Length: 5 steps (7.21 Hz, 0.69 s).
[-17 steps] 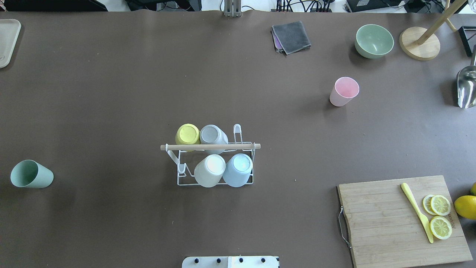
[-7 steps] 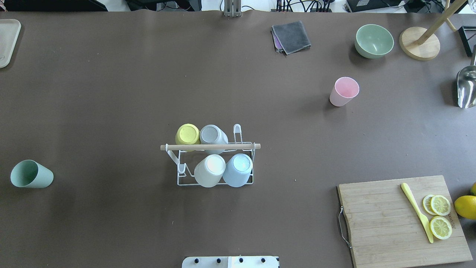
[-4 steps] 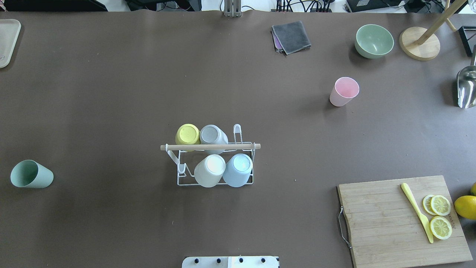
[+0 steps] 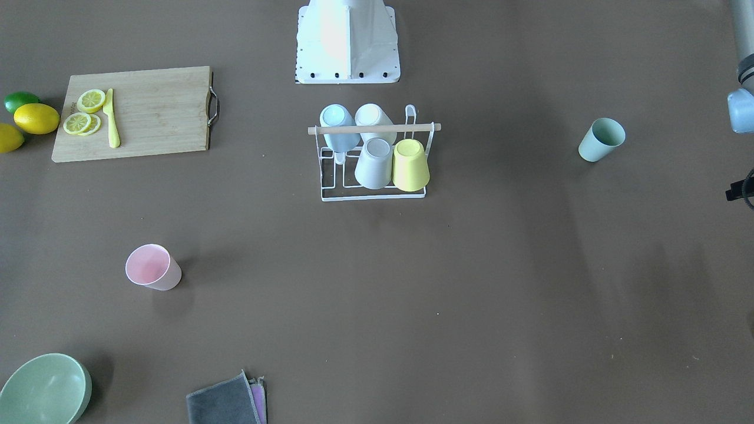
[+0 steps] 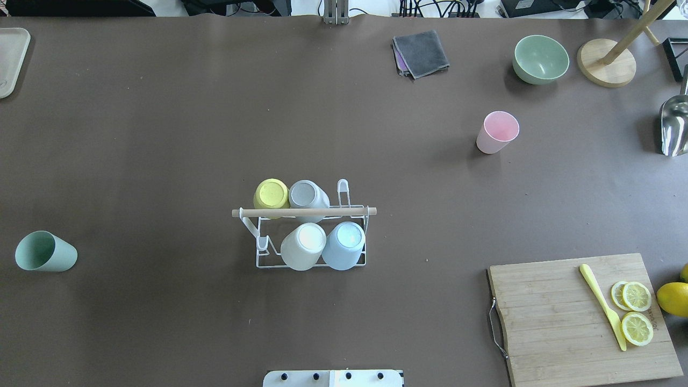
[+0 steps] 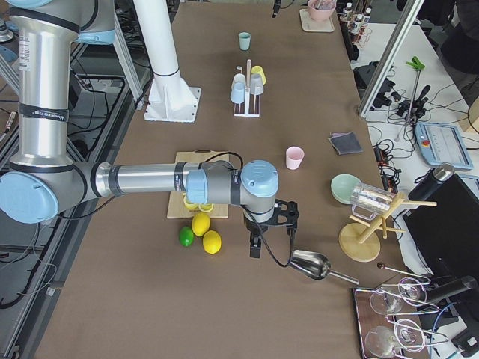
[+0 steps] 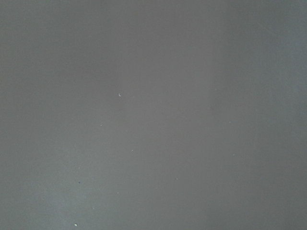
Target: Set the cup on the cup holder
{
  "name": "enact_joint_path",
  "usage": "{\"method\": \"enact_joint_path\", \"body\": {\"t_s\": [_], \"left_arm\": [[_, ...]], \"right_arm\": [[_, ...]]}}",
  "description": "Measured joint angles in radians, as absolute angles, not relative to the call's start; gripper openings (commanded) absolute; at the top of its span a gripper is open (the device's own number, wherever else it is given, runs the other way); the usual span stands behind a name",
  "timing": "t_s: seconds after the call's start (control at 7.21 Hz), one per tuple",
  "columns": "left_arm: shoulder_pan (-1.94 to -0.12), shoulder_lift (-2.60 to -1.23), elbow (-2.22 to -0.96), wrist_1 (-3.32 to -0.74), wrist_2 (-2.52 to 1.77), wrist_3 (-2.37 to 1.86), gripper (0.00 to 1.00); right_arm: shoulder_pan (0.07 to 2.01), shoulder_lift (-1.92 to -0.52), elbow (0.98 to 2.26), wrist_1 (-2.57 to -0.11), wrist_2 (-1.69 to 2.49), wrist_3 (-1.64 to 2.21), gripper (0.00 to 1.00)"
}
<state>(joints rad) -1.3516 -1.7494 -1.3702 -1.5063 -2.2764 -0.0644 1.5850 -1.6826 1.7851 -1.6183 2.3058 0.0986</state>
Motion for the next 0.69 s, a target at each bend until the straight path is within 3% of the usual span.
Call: {"method": "enact_joint_path", "body": {"t_s": [0.69], "left_arm": [[-1.202,-1.891,-1.363,-1.256,-2.272,-0.066,0.98]], "right_arm": [[1.386,-1.598,1.911,-1.619,2.346,0.361,1.00]]}}
